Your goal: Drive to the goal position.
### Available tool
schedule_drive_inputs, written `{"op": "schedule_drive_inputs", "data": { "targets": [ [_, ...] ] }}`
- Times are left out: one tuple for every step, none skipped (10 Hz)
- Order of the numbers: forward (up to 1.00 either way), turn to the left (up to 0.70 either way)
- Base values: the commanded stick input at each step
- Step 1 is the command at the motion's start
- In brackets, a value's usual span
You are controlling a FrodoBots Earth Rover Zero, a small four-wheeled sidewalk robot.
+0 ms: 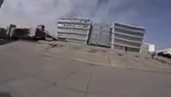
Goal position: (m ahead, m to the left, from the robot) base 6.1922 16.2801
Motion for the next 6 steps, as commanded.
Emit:
{"op": "schedule_drive_inputs", "data": {
  "targets": [
    [0.7,0.14],
    [0.7,0.0],
    [0.7,0.0],
    [0.7,0.0],
    [0.7,0.0],
    [0.7,0.0]
  ]
}}
